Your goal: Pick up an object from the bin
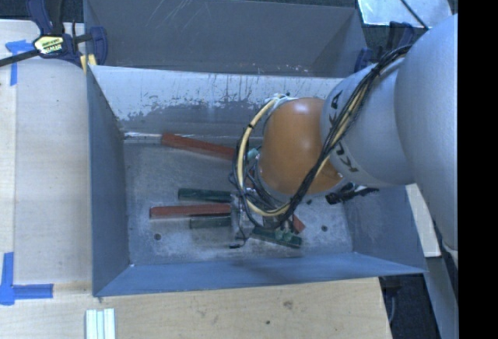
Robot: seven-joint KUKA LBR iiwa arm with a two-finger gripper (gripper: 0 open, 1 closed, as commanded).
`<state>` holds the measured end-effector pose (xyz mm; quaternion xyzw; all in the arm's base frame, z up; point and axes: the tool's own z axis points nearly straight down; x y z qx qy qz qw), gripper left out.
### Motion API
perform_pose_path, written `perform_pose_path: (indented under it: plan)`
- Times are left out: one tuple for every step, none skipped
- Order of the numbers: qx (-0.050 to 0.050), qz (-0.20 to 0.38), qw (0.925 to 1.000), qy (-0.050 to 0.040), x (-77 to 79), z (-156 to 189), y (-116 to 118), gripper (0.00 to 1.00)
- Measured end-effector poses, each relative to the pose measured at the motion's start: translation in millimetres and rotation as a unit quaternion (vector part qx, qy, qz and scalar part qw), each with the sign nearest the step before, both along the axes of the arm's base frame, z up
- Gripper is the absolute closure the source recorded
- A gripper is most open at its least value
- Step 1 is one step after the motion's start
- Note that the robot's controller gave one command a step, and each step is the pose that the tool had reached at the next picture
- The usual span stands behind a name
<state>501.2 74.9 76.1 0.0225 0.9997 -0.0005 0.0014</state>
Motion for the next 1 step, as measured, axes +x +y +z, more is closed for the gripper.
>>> perform_pose_path:
  plan:
    - [0.000,0.000,1.0000,0.0041,-1.7,19.5,-0.2,1.00]
